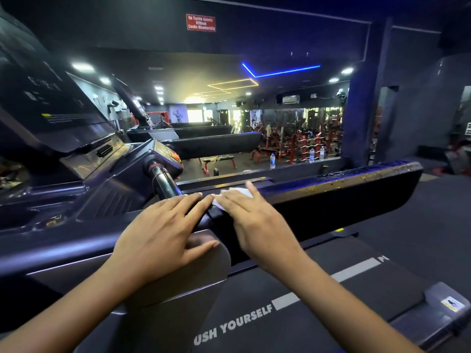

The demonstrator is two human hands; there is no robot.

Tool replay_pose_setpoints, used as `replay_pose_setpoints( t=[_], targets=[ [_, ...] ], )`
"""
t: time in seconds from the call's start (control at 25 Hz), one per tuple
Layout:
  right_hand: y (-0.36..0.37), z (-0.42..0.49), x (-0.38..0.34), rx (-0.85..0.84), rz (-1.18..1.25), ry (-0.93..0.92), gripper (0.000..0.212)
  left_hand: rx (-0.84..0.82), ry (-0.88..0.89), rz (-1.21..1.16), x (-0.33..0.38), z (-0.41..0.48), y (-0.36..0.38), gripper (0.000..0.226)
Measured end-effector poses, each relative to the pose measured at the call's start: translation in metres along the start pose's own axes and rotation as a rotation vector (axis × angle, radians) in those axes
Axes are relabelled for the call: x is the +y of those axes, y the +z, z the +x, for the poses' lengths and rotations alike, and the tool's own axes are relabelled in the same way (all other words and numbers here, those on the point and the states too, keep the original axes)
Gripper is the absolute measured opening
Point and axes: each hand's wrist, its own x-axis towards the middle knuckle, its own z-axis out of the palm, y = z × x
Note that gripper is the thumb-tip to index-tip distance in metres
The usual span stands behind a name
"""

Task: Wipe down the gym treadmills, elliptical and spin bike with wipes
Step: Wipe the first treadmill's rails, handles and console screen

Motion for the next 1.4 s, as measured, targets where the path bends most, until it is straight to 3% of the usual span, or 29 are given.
replay_pose_setpoints(
  t=[0.24,0.44,0.48,0.68,0.84,1.0,1.08,1.28,1.4],
  targets=[
    [-0.02,-0.002,0.06,-0.233,-0.076,0.0,0.049,-0.027,0.0,-0.005,0.001,-0.001,-0.001,0.074],
    [-0.046,0.01,0.099,-0.413,-0.115,0.333,0.043,-0.036,-0.006,-0.01,0.001,0.001,-0.001,0.074],
    [-0.043,0.015,0.088,-0.41,-0.077,0.347,0.044,-0.041,-0.005,-0.014,0.002,0.0,-0.002,0.074],
    [-0.014,0.013,0.018,-0.378,0.081,0.071,0.048,-0.095,-0.003,-0.034,0.003,0.001,-0.006,0.073],
    [-0.023,-0.009,0.066,-0.267,0.007,0.169,0.053,-0.121,-0.075,-0.276,0.005,0.008,-0.02,0.08],
    [-0.034,-0.027,0.103,-0.147,-0.123,0.399,0.052,-0.229,0.051,-0.366,0.014,0.045,-0.015,0.088],
    [-0.034,-0.03,0.087,-0.023,-0.064,0.46,0.049,-0.32,0.1,-0.38,0.017,0.064,-0.007,0.087],
    [-0.004,-0.054,0.036,0.04,-0.002,0.173,0.057,-0.358,0.225,-0.27,0.022,0.072,0.005,0.1],
    [-0.014,-0.062,0.072,0.07,-0.03,0.262,0.067,-0.358,0.227,-0.259,0.022,0.071,0.004,0.101]
  ],
)
